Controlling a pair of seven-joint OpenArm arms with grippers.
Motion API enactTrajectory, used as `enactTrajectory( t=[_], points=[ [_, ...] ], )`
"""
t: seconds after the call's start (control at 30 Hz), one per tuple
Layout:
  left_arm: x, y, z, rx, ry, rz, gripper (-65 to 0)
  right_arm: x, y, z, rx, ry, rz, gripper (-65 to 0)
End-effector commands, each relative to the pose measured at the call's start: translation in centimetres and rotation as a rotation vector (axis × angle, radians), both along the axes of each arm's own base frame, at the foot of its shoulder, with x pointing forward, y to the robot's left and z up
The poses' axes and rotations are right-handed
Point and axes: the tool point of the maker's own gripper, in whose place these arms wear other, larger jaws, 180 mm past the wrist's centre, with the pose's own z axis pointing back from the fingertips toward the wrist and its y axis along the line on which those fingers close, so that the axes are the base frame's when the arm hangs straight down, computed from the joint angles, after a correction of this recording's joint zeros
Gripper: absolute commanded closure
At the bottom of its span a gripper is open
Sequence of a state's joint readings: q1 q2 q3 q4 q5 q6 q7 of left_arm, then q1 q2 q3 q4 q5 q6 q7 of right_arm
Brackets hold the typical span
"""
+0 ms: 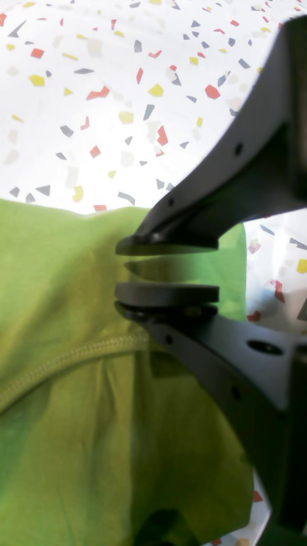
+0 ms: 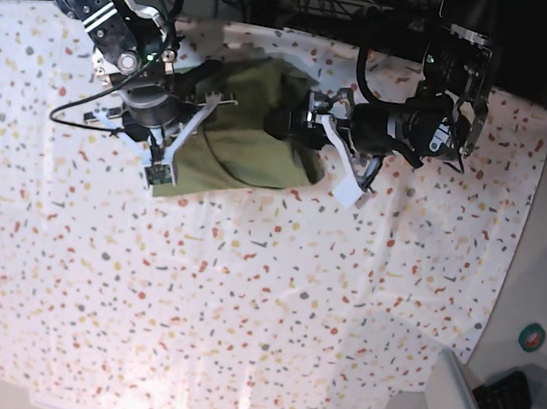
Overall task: Layout the t-shirt on the table in an organized manner, then fold the t-shirt properly
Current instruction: 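Grasp the bundle with both grippers and fold it over once more, then push the folded bundle with the left gripper to square its edges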
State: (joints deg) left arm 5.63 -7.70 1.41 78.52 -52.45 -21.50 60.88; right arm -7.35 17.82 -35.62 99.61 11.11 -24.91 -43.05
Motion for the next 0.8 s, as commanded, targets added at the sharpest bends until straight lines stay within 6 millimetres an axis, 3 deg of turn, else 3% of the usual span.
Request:
enactTrajectory(
  t=[0.0,0.17,0.33,0.57,0.63,0.7,0.77],
  points=[
    [0.7,-0.6,0.5,-0.023,-0.021,-0.007,-44.9,0.9,0.0,0.9,0.005,-0.043,-0.001,-11.3],
    [0.0,-2.1,-1.8,-0.022,0.057,-0.049,-44.9,0.9,0.0,0.9,0.005,-0.043,-0.001,-11.3],
    [0.3,-3.4,-1.9,-0.031,0.025,-0.058,-44.9,1.2,-0.3,1.0,0.003,-0.048,-0.010,-11.3],
    [0.3,-4.4,-4.0,0.004,0.089,-0.083,-44.1,2.1,-4.1,1.9,-0.003,-0.076,-0.138,-11.3],
    [0.1,-4.8,-4.8,0.050,0.089,-0.115,-37.2,2.6,-6.3,2.8,-0.004,-0.103,-0.211,-11.3],
    [-0.1,-4.9,-5.3,0.098,0.080,-0.147,-23.9,2.9,-8.1,3.7,-0.005,-0.153,-0.265,-11.3],
    [0.3,-5.1,-5.4,0.136,0.060,-0.174,-6.4,3.2,-10.7,4.8,-0.021,-0.227,-0.329,-11.3]
  ],
)
